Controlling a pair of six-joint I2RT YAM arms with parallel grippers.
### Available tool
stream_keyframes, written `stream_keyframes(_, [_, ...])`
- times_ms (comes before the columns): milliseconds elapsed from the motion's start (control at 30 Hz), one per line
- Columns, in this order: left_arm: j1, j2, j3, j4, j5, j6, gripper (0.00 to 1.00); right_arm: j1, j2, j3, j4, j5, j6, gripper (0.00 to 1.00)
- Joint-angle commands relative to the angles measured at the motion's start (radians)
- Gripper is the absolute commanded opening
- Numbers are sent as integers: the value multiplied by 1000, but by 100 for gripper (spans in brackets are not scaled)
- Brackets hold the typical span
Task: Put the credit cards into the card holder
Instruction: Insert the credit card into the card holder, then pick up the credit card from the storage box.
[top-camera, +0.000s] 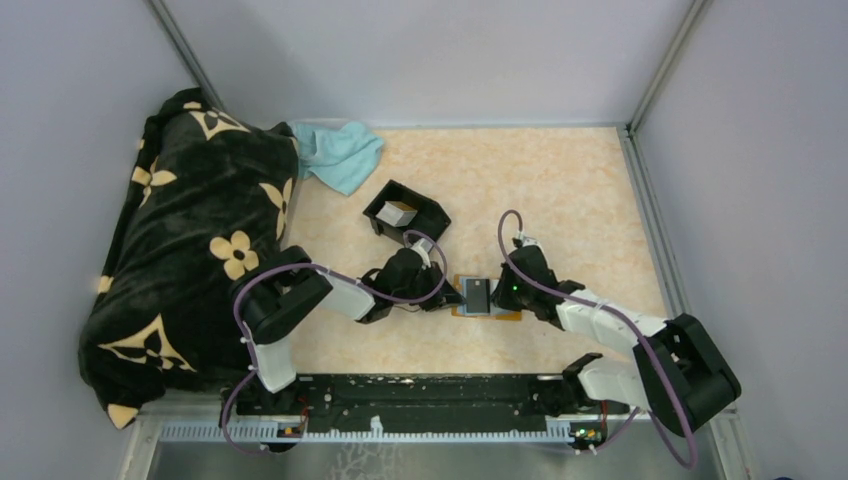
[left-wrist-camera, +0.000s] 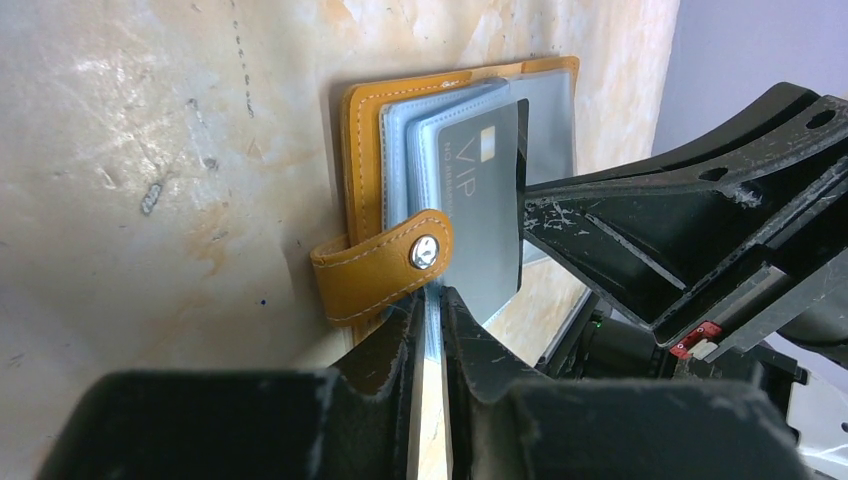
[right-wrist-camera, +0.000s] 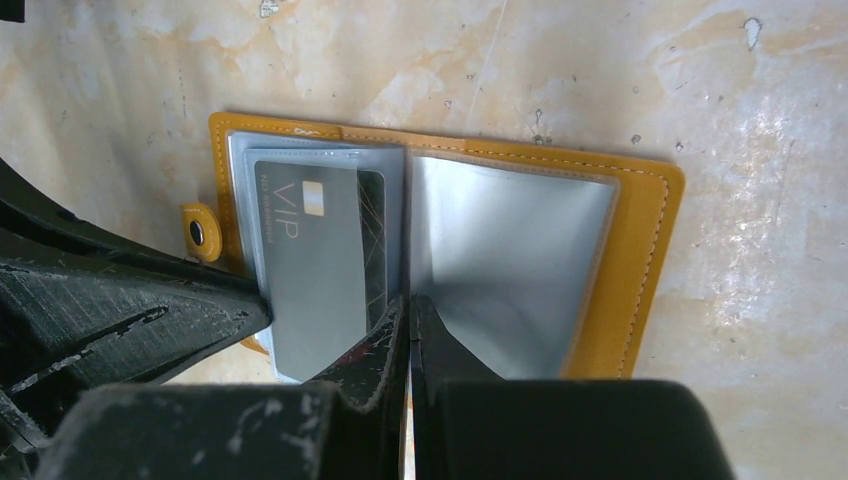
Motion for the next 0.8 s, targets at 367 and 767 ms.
stream_keyframes(367, [-17, -230, -24, -175, -177, 69, 30, 43, -64, 159, -210, 208, -20, 12])
stream_keyframes(767, [-5, -553, -20, -448, -510, 187, 42, 41, 70, 484, -147, 174, -277, 29])
